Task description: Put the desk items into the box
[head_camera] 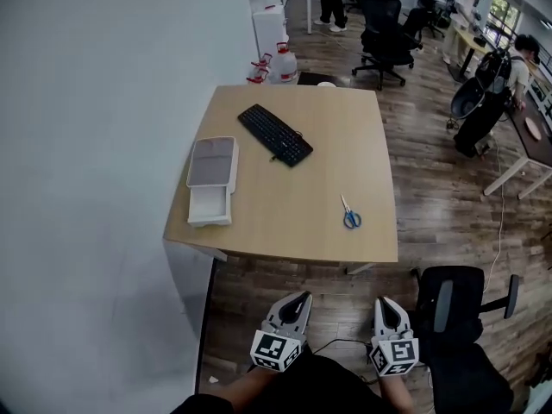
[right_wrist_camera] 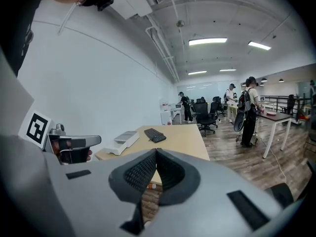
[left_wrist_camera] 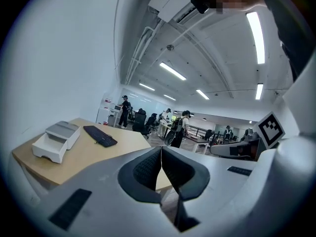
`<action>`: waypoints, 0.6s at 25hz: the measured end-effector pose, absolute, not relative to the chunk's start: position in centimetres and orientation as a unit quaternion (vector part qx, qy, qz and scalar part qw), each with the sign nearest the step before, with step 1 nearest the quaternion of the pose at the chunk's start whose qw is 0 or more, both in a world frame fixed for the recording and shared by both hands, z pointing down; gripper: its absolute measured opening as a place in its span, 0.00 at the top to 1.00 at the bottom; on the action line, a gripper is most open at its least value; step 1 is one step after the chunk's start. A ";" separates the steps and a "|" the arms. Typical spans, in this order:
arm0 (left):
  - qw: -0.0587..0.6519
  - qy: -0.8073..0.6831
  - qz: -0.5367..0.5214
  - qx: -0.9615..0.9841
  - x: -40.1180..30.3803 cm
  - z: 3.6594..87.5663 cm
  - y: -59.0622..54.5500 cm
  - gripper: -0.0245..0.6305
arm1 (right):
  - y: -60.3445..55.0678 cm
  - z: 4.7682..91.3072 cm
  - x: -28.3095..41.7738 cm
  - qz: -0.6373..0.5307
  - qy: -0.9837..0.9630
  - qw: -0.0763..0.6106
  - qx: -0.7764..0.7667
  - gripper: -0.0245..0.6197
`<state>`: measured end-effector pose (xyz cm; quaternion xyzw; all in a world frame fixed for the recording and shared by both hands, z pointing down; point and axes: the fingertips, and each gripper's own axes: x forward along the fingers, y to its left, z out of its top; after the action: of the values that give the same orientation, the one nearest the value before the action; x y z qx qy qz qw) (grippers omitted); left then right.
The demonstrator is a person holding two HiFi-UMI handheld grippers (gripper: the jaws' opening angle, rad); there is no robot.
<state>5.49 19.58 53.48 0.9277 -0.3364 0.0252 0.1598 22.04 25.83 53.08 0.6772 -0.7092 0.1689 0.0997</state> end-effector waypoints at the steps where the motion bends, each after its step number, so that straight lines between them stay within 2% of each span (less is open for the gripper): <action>1: 0.162 -0.335 0.026 0.928 5.3 53.6 18.2 0.94 | 24.5 53.2 22.0 0.170 -0.708 0.103 0.678 0.87; 15: 0.187 -0.293 0.033 0.937 4.7 54.6 6.2 0.94 | 13.1 57.5 23.9 0.224 -0.664 0.154 0.696 0.85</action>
<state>4.65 6.15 54.57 0.9369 -0.2932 0.0333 0.1872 23.93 13.12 57.53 0.6964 -0.6641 0.2239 0.1545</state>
